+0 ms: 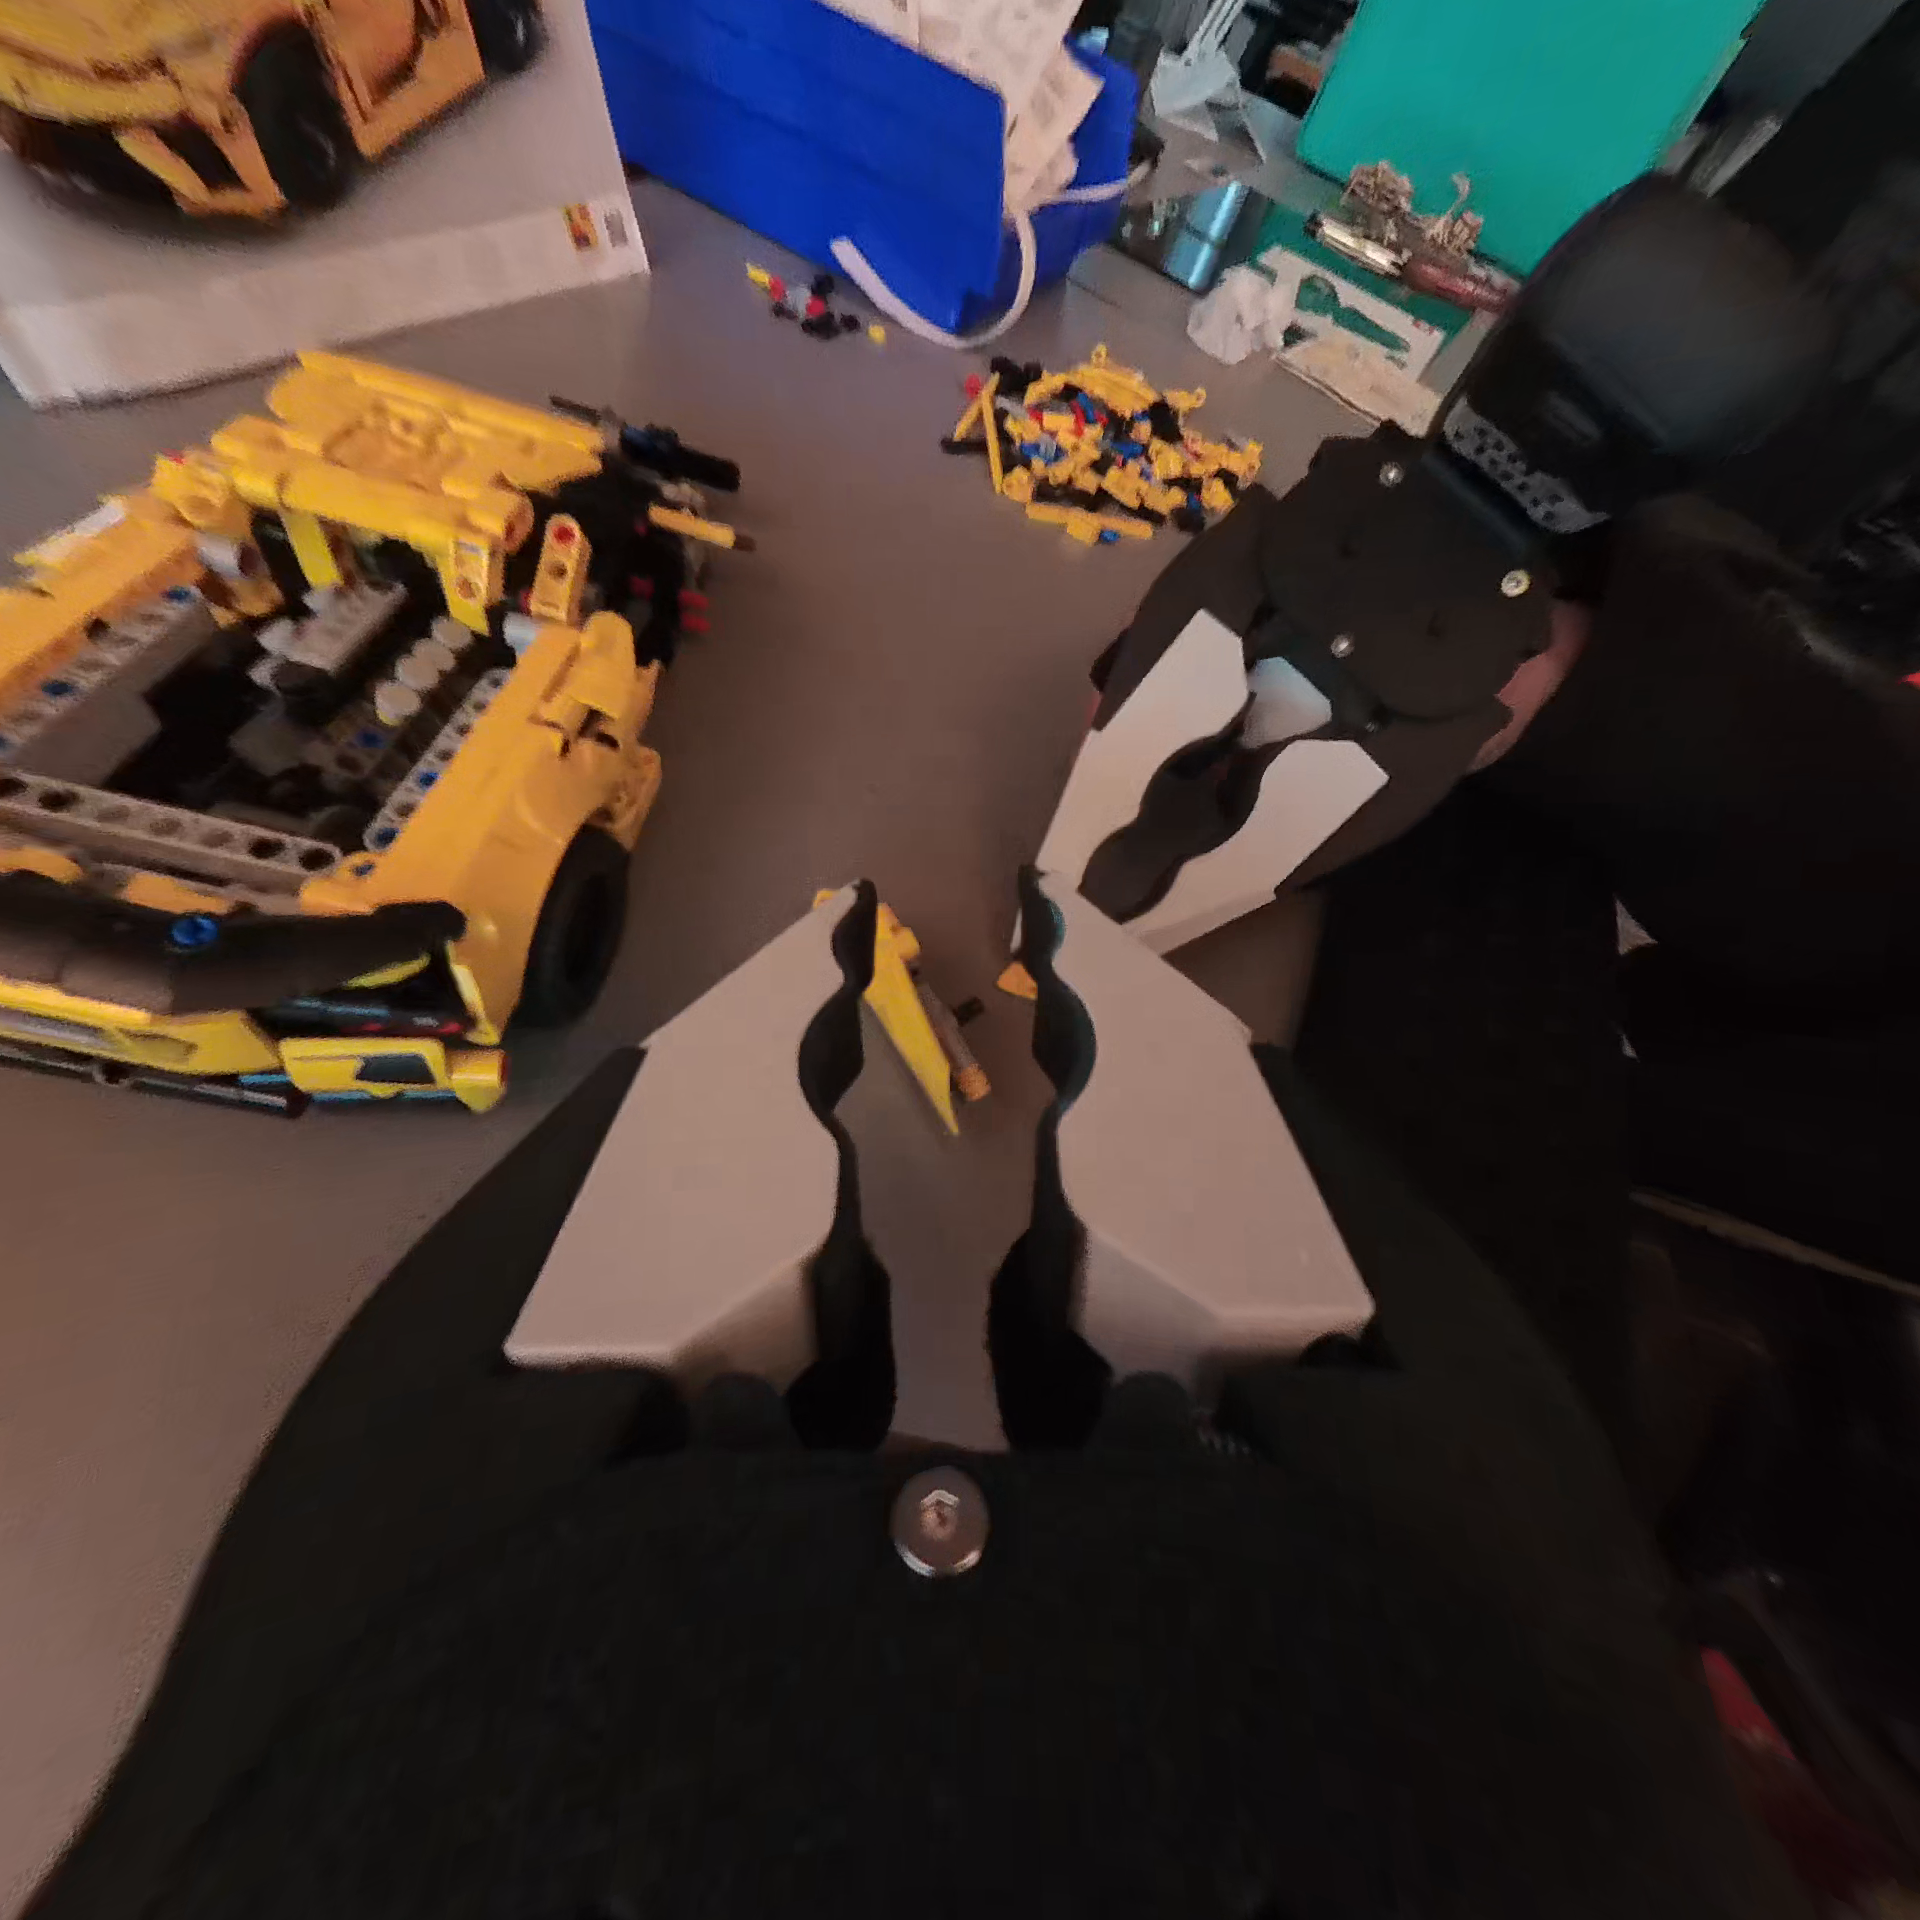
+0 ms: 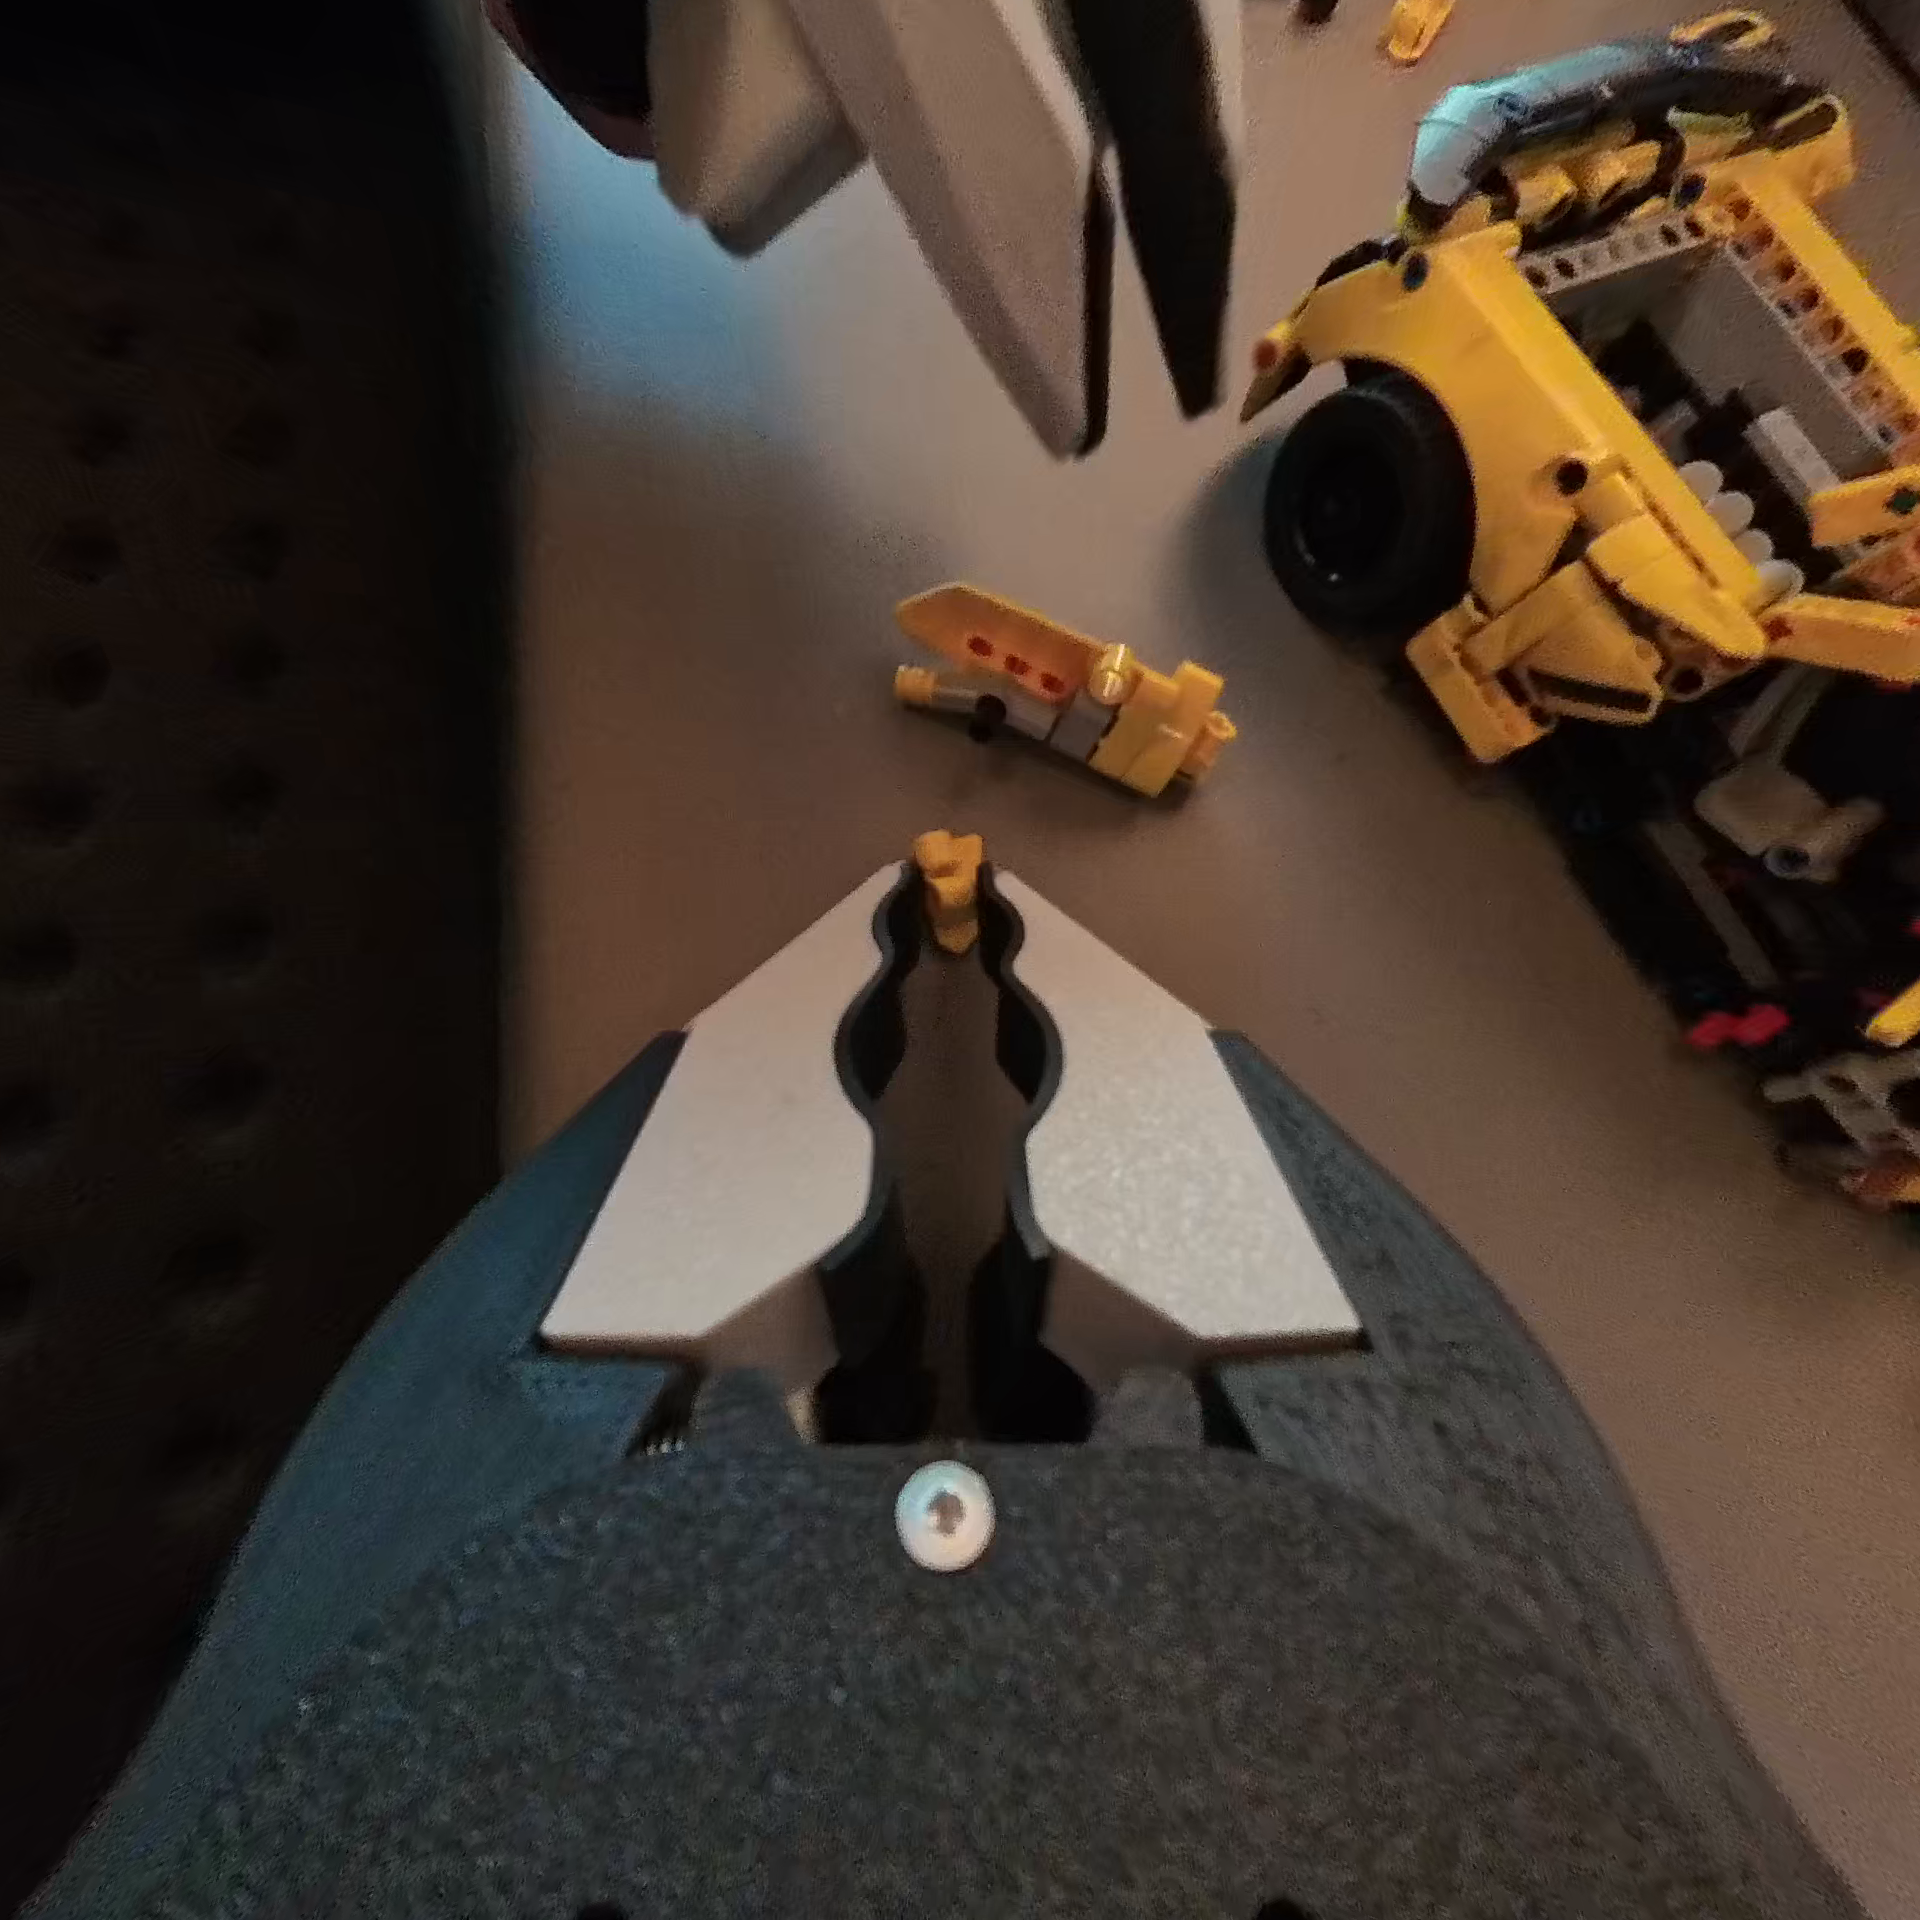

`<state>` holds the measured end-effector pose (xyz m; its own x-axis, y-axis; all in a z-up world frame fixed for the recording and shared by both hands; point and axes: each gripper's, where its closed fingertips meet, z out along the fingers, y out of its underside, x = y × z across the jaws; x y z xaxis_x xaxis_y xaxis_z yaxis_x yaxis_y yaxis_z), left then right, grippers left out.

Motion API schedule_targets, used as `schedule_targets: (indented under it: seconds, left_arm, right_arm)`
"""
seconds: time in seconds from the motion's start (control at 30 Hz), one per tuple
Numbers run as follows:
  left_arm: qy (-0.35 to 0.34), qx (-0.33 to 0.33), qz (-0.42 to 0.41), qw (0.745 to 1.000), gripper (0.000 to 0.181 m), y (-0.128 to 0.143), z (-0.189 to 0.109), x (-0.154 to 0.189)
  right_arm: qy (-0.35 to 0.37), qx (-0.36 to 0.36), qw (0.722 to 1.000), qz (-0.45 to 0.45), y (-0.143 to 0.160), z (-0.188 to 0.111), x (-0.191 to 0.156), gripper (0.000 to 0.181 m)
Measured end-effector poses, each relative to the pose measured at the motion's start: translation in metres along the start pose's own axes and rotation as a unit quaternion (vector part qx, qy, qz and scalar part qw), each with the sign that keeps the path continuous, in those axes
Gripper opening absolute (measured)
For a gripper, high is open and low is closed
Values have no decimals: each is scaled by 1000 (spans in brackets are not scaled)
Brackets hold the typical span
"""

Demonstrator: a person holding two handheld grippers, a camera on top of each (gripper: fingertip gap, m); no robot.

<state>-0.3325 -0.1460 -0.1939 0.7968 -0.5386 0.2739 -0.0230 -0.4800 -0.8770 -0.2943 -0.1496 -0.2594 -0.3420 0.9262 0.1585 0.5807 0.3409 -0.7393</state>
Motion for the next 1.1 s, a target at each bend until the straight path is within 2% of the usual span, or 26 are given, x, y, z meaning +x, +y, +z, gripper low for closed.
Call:
schedule_targets:
  seconds: [0.07,0.1,0.13,0.2,0.27,0.37,0.4,0.47,0.53,0.63,0.7,0.8,0.9,0.93,1.0,1.1]
  left_arm:
    - [2,-30,-5,1000,27,12,3,0]
    - [0,-44,0,999,27,18,5,0]
    - [-3,-60,8,998,27,24,8,0]
    - [-18,-94,25,995,27,36,13,-3]
    - [-36,-116,38,992,27,43,15,-7]
    - [-22,-127,32,991,18,48,16,-5]
    - [-15,-124,23,992,14,48,16,-5]
    - [-16,-131,9,991,8,51,16,-9]
    - [-12,-130,13,991,6,51,15,-7]
    - [3,-95,16,995,4,38,12,-2]
    - [35,-44,-7,998,0,20,5,6]
    - [87,24,-23,996,0,-3,-6,21]
    - [127,58,-40,989,0,-14,-14,30]
    - [143,70,-44,986,0,-18,-17,34]
    - [161,91,-30,982,0,-25,-23,43]
    - [164,101,30,981,1,-27,-25,57]
  right_arm:
    - [17,-19,1000,-15,4,-4,7,9]
    - [53,-32,998,-17,9,-14,20,9]
    - [105,-37,994,-16,15,-31,41,9]
    - [226,-29,973,19,34,-86,90,9]
    - [330,-48,937,103,80,-153,134,9]
    - [412,-136,877,204,167,-220,150,9]
    - [436,-148,864,207,183,-232,151,8]
    - [447,-162,855,209,200,-238,150,9]
    - [455,-159,842,242,205,-241,153,14]
    - [461,-73,842,270,175,-241,159,30]
    - [427,-21,859,282,142,-227,154,31]
    - [272,134,908,287,45,-167,124,32]
    - [40,231,932,276,-39,-97,59,45]
    - [-19,246,931,270,-54,-82,39,45]
    - [-91,274,915,282,-71,-68,18,44]
    - [-171,329,877,307,-90,-79,4,28]
